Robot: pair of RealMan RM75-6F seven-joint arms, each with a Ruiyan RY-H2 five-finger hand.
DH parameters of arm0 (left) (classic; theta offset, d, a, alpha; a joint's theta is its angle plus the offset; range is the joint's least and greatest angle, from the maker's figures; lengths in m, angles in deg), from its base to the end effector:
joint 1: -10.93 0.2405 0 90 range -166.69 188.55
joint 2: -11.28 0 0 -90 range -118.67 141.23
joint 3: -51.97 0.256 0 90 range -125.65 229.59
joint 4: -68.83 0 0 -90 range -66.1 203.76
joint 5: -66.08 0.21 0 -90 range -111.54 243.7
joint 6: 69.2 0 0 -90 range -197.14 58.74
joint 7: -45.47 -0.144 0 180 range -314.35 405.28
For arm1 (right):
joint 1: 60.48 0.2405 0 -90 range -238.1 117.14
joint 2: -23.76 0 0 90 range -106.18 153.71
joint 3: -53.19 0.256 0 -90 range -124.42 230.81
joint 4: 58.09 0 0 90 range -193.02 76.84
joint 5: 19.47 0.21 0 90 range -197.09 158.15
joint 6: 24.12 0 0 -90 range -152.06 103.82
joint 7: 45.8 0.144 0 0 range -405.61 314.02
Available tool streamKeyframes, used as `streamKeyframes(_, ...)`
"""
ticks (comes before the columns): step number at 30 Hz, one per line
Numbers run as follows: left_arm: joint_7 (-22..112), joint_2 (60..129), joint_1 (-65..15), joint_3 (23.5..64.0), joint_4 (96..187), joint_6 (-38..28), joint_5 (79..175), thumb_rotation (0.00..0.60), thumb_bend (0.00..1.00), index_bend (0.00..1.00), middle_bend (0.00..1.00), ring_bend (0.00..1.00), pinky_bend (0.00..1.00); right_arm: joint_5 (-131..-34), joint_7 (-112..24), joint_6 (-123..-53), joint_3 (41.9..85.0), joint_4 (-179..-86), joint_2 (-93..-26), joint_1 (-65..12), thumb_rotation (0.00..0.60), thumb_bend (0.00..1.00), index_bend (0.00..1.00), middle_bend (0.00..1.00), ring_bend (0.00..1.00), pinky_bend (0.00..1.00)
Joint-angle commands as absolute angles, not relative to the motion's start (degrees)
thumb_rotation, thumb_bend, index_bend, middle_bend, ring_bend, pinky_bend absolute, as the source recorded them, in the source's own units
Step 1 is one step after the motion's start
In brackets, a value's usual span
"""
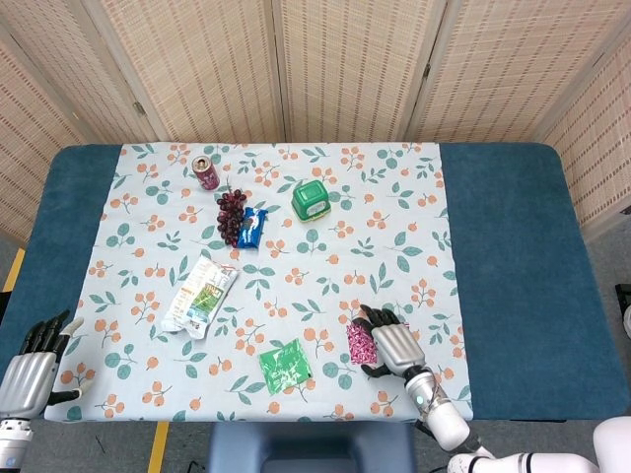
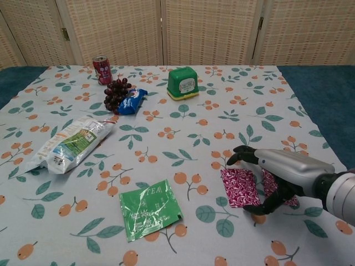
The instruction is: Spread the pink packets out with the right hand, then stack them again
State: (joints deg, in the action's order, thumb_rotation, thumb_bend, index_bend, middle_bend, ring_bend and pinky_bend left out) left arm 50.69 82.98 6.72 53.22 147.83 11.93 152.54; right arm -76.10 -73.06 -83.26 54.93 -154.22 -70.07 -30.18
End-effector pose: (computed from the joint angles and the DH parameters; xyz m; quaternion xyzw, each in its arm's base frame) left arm -0.3543 0.1635 0.1198 -0.6171 -0.4263 -0.3407 0.5669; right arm -0.1797 -0.2347 -0.0647 0.7204 -0.5133 0.2905 0.3649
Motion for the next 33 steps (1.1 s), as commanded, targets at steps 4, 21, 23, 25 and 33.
streamKeyframes(4, 50.7, 82.9, 6.7, 53.2, 147.8, 12.0, 152.6, 0.6, 0.17, 0.14, 0.0, 0.04, 0.0, -77.2, -72.4, -85.8, 54.3, -155.8, -67.9, -31.7, 0.537, 0.31, 0.14, 0.0, 0.0, 0.0)
streamKeyframes(21, 48.9, 82.5, 6.5, 53.3, 149.8, 12.2, 153.1, 0.6, 0.17, 0.14, 0.0, 0.04, 0.0, -75.9, -70.4, -86.2, 53.0, -154.2, -65.0, -34.6, 0.534, 0.31, 0.14, 0.0, 0.0, 0.0)
streamKeyframes(23, 48.9, 82.5, 6.5, 53.3, 149.9, 12.2, 153.1, 0.6, 0.17, 0.14, 0.0, 0.04, 0.0, -76.0, -70.4, -86.0, 53.1, -153.9, -65.2, -34.6, 0.536, 0.31, 0.14, 0.0, 0.0, 0.0)
streamKeyframes(25, 48.8, 82.5, 6.5, 53.4, 149.8, 12.1, 153.1, 0.6, 0.17, 0.14, 0.0, 0.04, 0.0, -75.8, -70.5, -85.9, 53.2, -153.5, -65.3, -34.6, 0.537, 0.31, 0.14, 0.0, 0.0, 0.0)
streamKeyframes(33, 48.6, 82.5, 6.4, 53.4, 149.9, 12.0, 153.0, 0.6, 0.17, 0.14, 0.0, 0.04, 0.0, -75.1, -70.7, -85.3, 53.6, -152.7, -65.4, -34.6, 0.535, 0.31, 0.14, 0.0, 0.0, 0.0)
